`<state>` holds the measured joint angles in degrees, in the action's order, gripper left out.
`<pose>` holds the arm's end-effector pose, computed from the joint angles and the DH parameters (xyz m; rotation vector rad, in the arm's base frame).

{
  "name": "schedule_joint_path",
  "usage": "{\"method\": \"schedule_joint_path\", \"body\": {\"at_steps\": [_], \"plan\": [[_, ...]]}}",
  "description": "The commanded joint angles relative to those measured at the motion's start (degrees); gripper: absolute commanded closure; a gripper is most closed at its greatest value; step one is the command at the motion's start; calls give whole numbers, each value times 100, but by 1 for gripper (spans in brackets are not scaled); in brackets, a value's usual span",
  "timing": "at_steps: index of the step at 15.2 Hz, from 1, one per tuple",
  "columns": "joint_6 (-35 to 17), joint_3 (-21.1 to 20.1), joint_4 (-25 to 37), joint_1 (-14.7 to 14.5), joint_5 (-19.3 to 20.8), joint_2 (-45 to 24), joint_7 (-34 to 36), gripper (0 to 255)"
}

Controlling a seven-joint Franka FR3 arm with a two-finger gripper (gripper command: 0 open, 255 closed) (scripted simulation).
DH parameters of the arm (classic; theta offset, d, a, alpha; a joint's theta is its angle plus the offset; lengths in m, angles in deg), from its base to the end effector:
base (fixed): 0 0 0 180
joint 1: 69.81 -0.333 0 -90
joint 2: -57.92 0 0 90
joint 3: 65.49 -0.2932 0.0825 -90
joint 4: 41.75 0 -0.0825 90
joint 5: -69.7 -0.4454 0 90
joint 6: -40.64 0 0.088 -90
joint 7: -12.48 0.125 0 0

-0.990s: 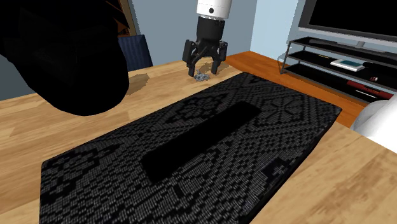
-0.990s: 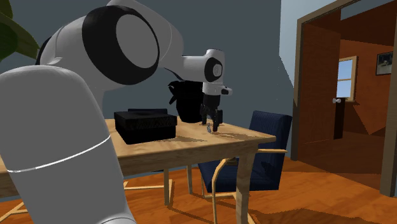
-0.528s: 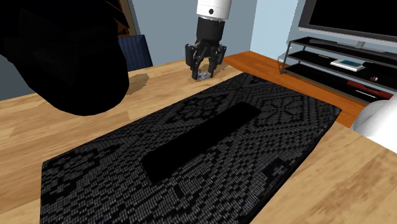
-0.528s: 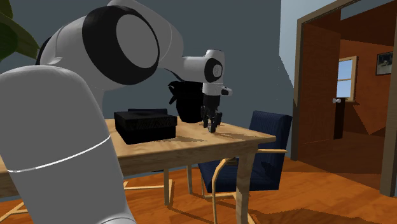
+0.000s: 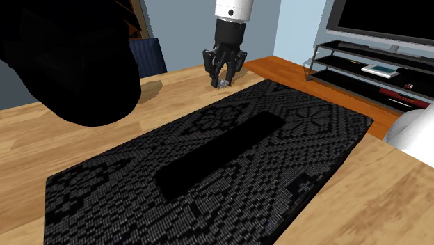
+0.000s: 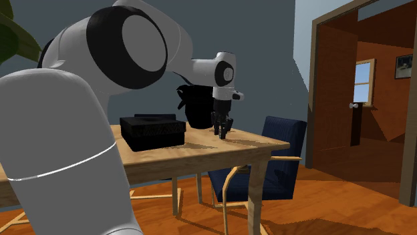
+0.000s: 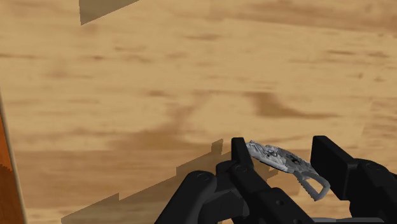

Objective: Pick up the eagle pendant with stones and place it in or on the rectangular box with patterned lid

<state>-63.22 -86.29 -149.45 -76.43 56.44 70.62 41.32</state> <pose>0.4954 0.2980 0.5627 -2.9400 0.0986 -0.0805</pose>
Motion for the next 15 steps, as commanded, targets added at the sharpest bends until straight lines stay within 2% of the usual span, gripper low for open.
{"method": "schedule_joint_path", "body": {"at_steps": [1, 15], "plan": [[0, 0, 0, 0, 0, 0, 0, 255], [1083, 6, 1380, 30, 136, -290, 226, 255]]}}
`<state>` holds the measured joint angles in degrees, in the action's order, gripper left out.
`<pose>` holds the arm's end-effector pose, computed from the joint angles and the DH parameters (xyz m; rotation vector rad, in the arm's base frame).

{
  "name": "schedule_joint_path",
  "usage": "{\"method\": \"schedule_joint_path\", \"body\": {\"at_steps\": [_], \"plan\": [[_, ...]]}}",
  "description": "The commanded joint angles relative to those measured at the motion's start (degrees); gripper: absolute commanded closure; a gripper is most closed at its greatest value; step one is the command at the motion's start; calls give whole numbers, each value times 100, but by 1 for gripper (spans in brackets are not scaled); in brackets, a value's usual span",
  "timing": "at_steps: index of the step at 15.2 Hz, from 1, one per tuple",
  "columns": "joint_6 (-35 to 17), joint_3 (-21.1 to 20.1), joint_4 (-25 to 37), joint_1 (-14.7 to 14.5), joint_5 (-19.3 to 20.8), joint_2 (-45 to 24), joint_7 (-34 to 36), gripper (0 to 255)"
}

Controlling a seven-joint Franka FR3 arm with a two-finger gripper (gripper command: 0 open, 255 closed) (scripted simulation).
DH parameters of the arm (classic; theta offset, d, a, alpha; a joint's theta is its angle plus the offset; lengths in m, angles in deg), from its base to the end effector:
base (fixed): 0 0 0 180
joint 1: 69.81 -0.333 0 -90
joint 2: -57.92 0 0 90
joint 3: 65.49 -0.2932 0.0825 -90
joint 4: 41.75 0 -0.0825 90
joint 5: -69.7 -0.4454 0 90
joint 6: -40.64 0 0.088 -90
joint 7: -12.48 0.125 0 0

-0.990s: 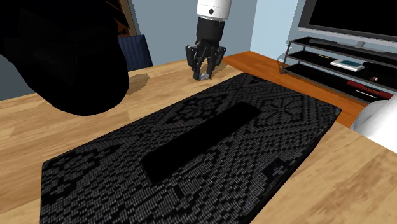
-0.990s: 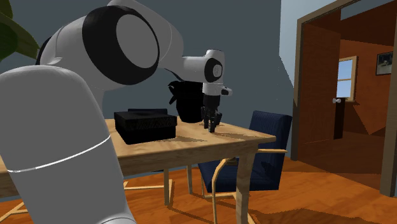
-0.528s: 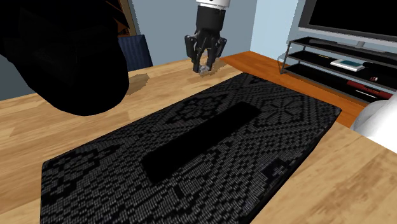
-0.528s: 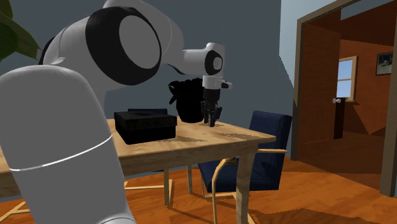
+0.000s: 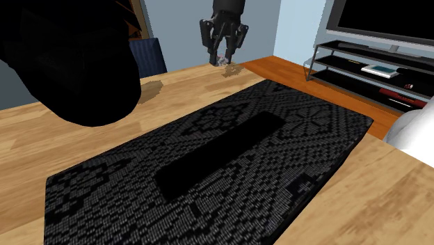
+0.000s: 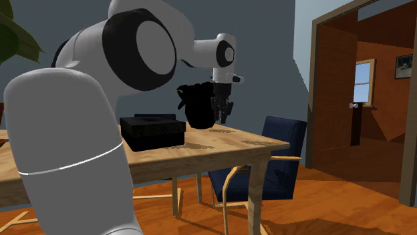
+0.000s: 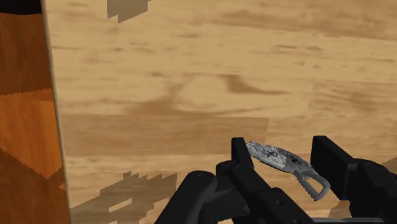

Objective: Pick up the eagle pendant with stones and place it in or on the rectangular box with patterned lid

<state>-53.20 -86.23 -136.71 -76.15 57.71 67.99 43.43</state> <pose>0.4943 0.2987 0.6422 -2.9399 0.0985 -0.0813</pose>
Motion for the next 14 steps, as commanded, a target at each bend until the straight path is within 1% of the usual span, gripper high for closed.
{"method": "schedule_joint_path", "body": {"at_steps": [1, 8, 14], "plan": [[161, -2, 219, 3, 22, -60, 35, 255], [742, -36, 1083, -1, 123, -343, 187, 255], [1285, -94, 1959, -31, 245, -681, 349, 255]]}}
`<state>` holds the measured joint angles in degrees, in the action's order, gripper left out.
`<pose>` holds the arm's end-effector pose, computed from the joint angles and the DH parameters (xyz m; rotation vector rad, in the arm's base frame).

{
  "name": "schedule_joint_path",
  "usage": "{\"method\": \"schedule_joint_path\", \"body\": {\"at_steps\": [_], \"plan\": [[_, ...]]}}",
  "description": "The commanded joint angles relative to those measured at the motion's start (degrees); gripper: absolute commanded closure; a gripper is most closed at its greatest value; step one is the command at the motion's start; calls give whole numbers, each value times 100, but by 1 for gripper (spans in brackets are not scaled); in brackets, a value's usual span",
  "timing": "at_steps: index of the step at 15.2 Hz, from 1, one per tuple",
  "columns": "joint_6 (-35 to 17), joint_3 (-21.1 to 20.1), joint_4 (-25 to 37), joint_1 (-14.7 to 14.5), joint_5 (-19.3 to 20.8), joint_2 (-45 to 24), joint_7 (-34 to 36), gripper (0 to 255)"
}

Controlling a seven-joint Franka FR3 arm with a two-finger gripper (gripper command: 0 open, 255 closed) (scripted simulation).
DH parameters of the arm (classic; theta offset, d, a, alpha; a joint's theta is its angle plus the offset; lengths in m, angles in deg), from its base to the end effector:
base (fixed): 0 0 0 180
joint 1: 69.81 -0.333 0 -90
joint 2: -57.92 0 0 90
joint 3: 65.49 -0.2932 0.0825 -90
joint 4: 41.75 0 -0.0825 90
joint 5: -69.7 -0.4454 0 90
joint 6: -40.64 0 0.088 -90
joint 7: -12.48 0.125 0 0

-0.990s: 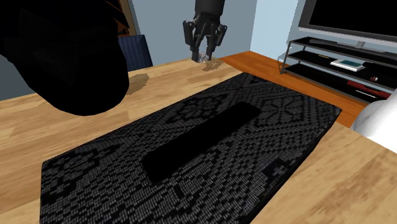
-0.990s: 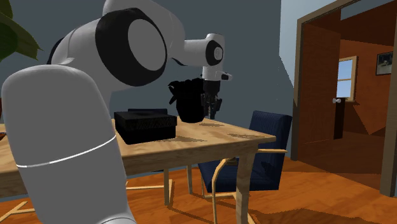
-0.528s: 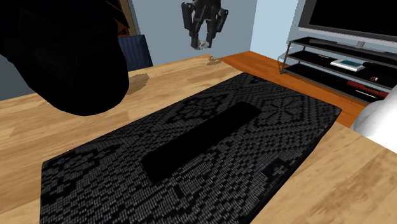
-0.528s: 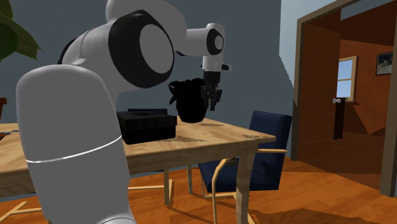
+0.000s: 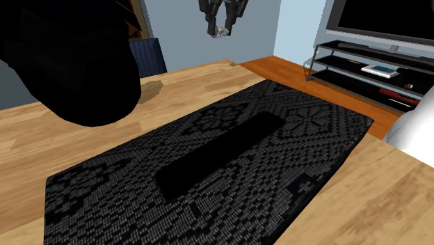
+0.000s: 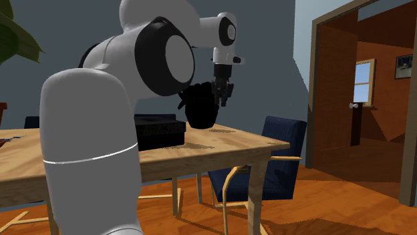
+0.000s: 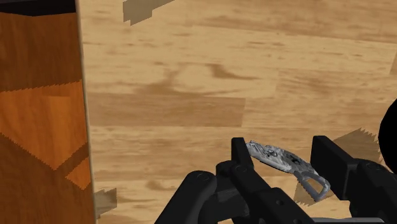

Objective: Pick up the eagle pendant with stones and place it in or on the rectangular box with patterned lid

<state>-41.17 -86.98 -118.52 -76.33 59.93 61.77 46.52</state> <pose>0.4895 0.2971 0.7294 -2.9400 0.0987 -0.0813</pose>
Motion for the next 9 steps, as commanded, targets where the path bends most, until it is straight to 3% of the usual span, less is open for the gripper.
{"method": "schedule_joint_path", "body": {"at_steps": [1, 5, 9], "plan": [[178, -32, 303, -22, 48, -127, 71, 255], [505, -81, 868, -63, 144, -372, 180, 255], [344, -279, 369, -251, 29, 62, 588, 255]]}}
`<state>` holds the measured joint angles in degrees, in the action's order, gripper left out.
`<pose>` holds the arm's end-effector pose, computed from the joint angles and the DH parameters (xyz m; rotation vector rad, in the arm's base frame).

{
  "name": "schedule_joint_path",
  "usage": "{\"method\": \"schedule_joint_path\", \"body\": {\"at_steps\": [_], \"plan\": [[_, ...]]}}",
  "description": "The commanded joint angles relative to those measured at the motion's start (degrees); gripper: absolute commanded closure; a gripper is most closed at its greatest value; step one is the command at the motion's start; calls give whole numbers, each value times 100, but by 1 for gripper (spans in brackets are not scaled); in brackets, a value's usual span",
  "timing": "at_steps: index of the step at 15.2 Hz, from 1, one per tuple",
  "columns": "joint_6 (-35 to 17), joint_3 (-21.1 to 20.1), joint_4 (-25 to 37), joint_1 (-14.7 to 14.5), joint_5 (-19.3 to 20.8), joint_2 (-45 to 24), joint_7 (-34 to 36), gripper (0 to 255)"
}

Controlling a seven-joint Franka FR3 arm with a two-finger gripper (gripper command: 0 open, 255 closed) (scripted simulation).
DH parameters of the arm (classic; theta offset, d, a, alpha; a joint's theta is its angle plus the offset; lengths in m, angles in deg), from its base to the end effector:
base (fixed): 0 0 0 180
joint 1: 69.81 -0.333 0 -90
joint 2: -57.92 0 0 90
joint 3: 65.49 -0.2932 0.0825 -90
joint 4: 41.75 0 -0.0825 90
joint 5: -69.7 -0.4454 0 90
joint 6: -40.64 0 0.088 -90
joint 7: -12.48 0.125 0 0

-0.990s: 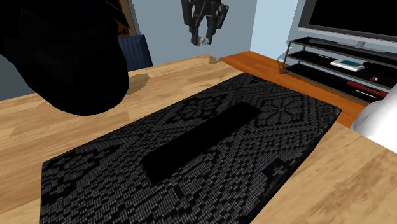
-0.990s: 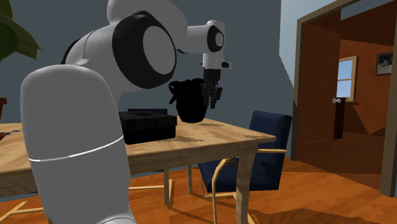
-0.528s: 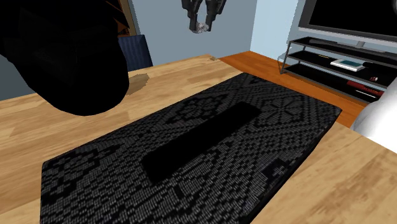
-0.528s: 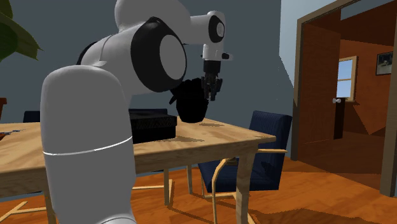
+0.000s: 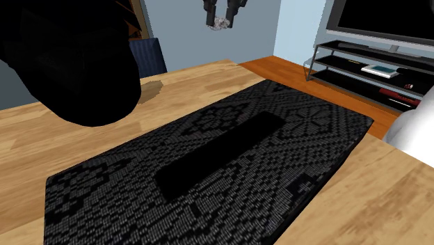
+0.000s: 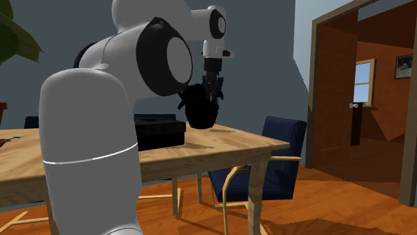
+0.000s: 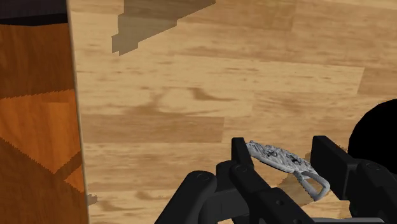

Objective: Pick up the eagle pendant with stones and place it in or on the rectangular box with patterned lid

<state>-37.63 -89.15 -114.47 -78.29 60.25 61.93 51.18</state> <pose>0.4526 0.3251 0.7589 -2.9400 0.0978 -0.0809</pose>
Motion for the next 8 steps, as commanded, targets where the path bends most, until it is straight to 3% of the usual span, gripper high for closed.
{"method": "schedule_joint_path", "body": {"at_steps": [1, 8], "plan": [[-42, -120, -132, -103, -27, 136, 231, 255], [-206, -610, -536, -457, -126, 553, 1082, 255]]}}
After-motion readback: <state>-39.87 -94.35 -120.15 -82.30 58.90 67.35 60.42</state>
